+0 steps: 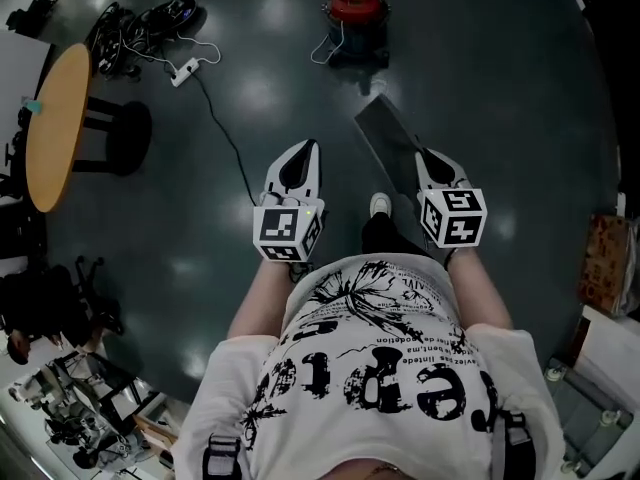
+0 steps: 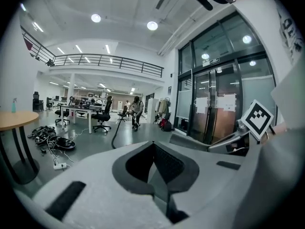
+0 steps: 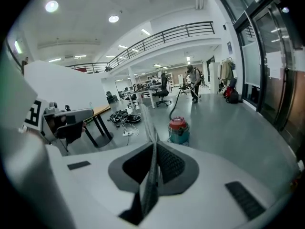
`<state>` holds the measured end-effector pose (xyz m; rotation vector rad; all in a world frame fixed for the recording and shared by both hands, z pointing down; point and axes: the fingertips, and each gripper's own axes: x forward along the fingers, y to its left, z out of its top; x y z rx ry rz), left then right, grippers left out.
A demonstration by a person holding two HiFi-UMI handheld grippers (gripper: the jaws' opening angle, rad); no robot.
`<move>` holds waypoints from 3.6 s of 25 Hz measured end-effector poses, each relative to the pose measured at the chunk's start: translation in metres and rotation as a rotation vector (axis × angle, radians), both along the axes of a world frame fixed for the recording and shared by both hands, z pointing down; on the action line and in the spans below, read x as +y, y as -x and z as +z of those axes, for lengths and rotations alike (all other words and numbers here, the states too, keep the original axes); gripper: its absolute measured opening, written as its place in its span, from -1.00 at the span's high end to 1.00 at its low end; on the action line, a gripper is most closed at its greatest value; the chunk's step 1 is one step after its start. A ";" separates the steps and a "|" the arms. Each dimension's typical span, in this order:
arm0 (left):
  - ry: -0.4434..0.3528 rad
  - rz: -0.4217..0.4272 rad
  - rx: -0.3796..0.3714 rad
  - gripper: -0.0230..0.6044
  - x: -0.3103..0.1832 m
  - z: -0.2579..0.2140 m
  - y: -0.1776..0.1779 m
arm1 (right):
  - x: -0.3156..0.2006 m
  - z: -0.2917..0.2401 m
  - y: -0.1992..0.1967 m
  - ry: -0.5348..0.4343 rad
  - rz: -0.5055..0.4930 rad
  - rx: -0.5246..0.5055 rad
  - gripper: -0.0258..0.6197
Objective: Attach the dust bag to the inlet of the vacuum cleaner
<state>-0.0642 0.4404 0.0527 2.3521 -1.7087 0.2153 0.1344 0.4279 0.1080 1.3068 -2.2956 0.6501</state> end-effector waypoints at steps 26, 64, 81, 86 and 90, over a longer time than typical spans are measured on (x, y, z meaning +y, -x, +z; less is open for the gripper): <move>0.193 0.140 -0.028 0.92 -0.407 0.104 0.032 | -0.379 0.071 0.047 0.097 -0.126 0.167 0.85; 0.431 0.516 -0.144 0.92 -0.724 0.518 -0.019 | -0.554 0.488 0.116 -0.198 -0.800 0.522 0.85; 0.363 0.460 -0.108 0.92 -0.741 0.531 -0.004 | -0.583 0.507 0.125 -0.158 -0.893 0.414 0.84; 0.335 0.465 -0.110 0.92 -0.742 0.528 -0.004 | -0.584 0.509 0.123 -0.195 -0.987 0.477 0.84; 0.309 0.539 -0.163 0.92 -0.739 0.530 -0.007 | -0.586 0.515 0.121 -0.198 -1.027 0.498 0.84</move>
